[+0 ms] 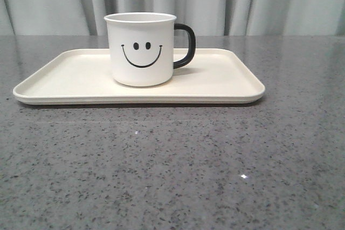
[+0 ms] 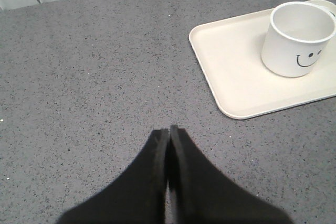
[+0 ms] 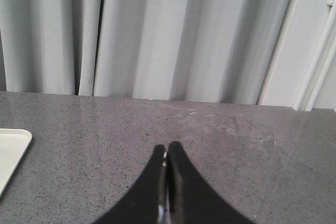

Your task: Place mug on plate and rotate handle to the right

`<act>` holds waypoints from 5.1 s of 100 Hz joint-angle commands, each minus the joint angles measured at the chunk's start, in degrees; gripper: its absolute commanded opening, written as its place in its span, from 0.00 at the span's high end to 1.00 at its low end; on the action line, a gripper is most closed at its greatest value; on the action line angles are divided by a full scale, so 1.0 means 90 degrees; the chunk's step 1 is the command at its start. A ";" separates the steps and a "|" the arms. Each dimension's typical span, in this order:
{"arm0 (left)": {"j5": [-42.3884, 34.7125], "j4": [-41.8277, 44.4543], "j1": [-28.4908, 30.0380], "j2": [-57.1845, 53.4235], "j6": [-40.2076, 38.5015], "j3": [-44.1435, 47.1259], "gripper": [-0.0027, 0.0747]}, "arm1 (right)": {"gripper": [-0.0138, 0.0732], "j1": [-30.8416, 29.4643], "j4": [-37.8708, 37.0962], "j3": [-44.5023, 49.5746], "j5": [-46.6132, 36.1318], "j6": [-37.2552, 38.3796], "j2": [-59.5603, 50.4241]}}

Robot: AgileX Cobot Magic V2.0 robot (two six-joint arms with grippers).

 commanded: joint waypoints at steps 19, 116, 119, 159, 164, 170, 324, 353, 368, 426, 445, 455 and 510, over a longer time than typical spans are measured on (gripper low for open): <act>-0.0422 0.0011 -0.0035 0.0052 -0.0064 -0.0133 0.99 | 0.97 -0.0029 -0.0173 -0.0095 -0.0459 -0.0019 0.0161; -0.5961 -0.1003 0.0496 -0.2184 -0.0064 0.3405 0.99 | 0.97 -0.0029 -0.0173 -0.0094 -0.0465 -0.0019 0.0161; -0.6177 -0.1108 0.0534 -0.2343 -0.0064 0.3656 0.99 | 0.97 -0.0029 -0.0173 -0.0094 -0.0465 -0.0019 0.0161; -0.7147 -0.1363 0.0946 -0.3523 -0.0064 0.5903 0.99 | 0.97 -0.0029 -0.0173 -0.0094 -0.0465 -0.0019 0.0161; -0.7263 -0.1354 0.0950 -0.3561 -0.0051 0.6062 0.99 | 0.97 -0.0029 -0.0173 -0.0094 -0.0465 -0.0019 0.0161; -0.7508 -0.1337 0.0950 -0.3610 -0.0004 0.6256 0.99 | 0.97 -0.0029 -0.0173 -0.0094 -0.0465 -0.0019 0.0161; -0.8501 -0.1090 0.1483 -0.3738 -0.0004 0.7225 0.99 | 0.97 -0.0029 -0.0173 -0.0094 -0.0465 -0.0019 0.0161; -0.8501 -0.1090 0.1483 -0.3738 -0.0004 0.7225 0.99 | 0.97 -0.0029 -0.0173 -0.0094 -0.0465 -0.0019 0.0161; -0.8501 -0.1090 0.1483 -0.3738 -0.0004 0.7225 0.99 | 0.97 -0.0029 -0.0173 -0.0094 -0.0465 -0.0019 0.0161; -0.8501 -0.1090 0.1483 -0.3738 -0.0004 0.7225 0.99 | 0.97 -0.0029 -0.0173 -0.0094 -0.0465 -0.0019 0.0161; -0.8501 -0.1090 0.1483 -0.3738 -0.0004 0.7225 0.99 | 0.97 -0.0029 -0.0173 -0.0094 -0.0465 -0.0019 0.0161; -0.8501 -0.1090 0.1483 -0.3738 -0.0004 0.7225 0.99 | 0.97 -0.0029 -0.0173 -0.0094 -0.0465 -0.0019 0.0161; -0.8501 -0.1090 0.1483 -0.3738 -0.0004 0.7225 0.99 | 0.97 -0.0029 -0.0293 0.2903 -0.3387 -0.0019 -0.0678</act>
